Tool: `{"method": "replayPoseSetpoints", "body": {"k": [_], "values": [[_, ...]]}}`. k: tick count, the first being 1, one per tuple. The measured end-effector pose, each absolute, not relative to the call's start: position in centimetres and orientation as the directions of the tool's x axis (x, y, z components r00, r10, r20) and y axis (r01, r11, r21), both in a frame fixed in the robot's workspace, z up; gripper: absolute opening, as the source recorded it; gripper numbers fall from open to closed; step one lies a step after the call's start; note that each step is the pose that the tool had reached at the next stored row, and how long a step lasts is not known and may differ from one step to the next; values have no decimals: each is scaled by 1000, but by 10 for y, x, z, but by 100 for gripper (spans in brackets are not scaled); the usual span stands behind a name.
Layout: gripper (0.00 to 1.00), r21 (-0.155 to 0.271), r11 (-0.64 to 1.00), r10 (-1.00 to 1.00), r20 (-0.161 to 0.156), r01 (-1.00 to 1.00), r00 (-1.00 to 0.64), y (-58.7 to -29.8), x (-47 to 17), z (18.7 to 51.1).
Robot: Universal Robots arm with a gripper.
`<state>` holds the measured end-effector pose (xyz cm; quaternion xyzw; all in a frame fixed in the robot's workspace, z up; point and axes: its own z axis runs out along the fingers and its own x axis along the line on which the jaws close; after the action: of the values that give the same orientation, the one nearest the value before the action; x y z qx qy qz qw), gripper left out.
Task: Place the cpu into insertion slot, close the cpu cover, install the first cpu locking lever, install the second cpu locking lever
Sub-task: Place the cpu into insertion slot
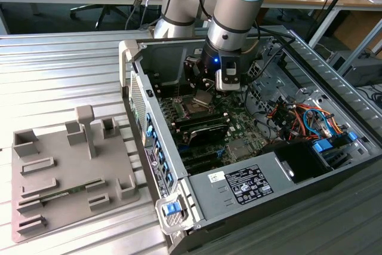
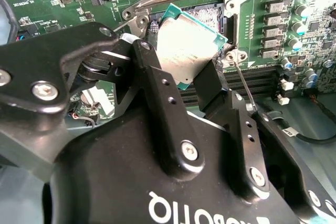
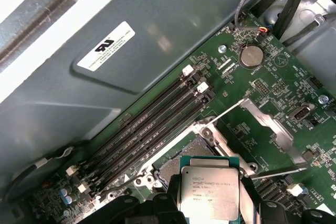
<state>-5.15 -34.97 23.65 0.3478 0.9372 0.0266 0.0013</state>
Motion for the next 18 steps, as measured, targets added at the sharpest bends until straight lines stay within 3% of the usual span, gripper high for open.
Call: {"method": "replayPoseSetpoints", "body": {"k": [18], "values": [[53, 51, 736, 675, 16, 675, -737, -350, -51, 236]]}}
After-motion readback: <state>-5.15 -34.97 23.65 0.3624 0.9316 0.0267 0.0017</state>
